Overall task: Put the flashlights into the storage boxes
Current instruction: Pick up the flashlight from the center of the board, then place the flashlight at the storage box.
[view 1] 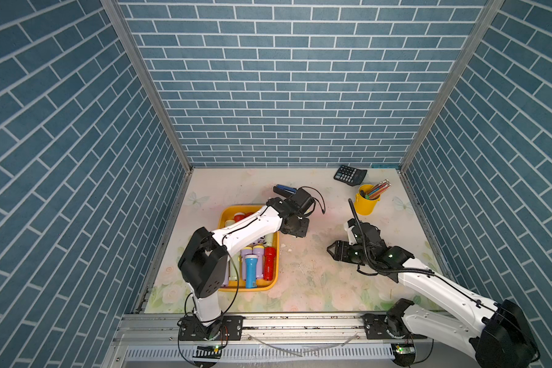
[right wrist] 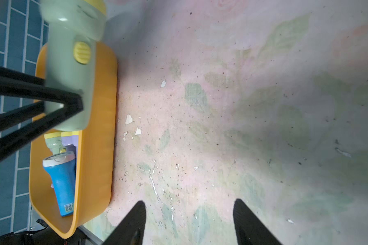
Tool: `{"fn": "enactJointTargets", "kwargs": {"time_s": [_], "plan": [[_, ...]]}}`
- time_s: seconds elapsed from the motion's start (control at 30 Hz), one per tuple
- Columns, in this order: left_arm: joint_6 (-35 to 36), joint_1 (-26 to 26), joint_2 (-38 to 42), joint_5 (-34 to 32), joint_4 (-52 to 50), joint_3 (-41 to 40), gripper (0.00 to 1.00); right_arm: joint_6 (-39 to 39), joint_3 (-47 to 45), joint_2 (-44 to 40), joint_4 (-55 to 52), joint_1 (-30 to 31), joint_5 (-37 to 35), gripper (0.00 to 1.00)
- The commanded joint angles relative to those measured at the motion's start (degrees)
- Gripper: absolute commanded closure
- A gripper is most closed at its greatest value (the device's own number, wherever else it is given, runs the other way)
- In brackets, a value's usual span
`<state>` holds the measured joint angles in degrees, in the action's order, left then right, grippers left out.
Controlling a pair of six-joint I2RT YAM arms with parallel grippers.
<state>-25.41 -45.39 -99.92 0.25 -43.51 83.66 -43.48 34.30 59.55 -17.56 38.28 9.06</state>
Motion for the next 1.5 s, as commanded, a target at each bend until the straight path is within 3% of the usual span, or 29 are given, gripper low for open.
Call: {"fn": "enactJointTargets", "kwargs": {"time_s": [0.0,0.2,0.53,0.77,1.47], "plan": [[1.1,1.4,3.9,1.0,-3.8,-3.2,0.81,-0.8,0.0,1.8,3.3,-0.2,2.2,0.34],[0.7,5.3,12.4,2.6,-5.5,-11.5,0.81,-1.6,1.7,6.1,8.6,-0.2,3.5,0.34],[2.3,17.0,23.8,4.6,-6.4,-23.4,0.81,-1.6,5.6,13.1,11.9,-0.2,6.1,0.34],[3.9,20.3,24.6,5.8,-6.1,-25.9,0.81,-1.7,5.9,13.5,11.8,-0.2,6.1,0.34],[5.5,23.1,21.2,6.9,-1.8,-27.8,0.78,-1.7,5.2,12.7,11.1,-0.2,6.1,0.34]]}}
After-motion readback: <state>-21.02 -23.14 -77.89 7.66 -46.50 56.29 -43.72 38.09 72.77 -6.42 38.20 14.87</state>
